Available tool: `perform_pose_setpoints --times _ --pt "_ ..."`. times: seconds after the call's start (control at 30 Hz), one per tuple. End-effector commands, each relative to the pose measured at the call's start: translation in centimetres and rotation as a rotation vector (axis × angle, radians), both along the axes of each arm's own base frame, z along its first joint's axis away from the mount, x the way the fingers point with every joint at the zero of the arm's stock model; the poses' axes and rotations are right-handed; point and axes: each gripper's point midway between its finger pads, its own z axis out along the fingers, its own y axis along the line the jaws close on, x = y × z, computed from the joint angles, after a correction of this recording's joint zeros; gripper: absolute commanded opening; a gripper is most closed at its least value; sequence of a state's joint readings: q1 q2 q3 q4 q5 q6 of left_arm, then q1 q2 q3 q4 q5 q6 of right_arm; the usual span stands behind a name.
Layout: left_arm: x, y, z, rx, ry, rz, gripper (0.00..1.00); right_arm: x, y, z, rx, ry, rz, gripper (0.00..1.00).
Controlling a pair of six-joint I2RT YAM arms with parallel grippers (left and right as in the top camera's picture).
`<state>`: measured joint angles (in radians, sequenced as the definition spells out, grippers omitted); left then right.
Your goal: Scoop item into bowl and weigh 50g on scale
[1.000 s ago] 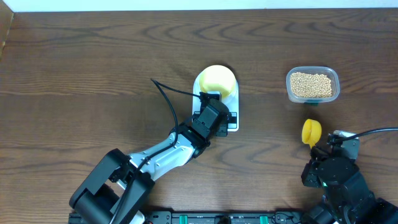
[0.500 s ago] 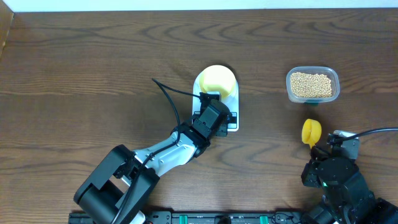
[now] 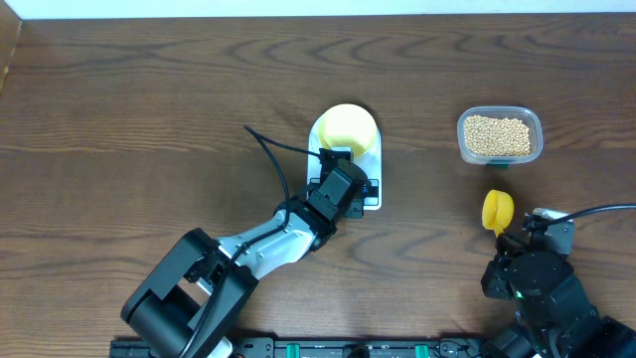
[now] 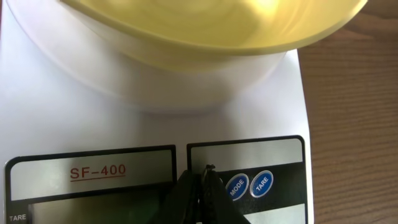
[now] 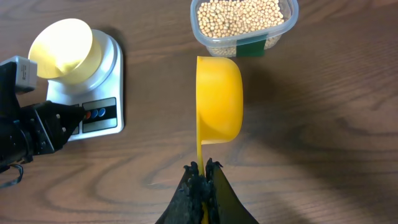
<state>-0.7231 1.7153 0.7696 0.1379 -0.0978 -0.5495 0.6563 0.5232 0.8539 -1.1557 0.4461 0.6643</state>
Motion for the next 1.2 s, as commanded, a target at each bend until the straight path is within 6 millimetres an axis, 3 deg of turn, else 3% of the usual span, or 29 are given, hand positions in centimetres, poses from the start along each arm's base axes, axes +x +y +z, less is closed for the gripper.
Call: perform_pose_setpoints --times 0.0,1.17 --pt "0.1 0.3 -0.9 0.024 0.008 0.019 0.07 0.2 -0.4 0.9 -0.012 -0.027 -0.009 0.01" --pt "-1.5 0.2 -3.0 0.011 0.112 0.02 0.07 0.2 -0.3 0.9 -0.01 -0.029 -0.009 0.01"
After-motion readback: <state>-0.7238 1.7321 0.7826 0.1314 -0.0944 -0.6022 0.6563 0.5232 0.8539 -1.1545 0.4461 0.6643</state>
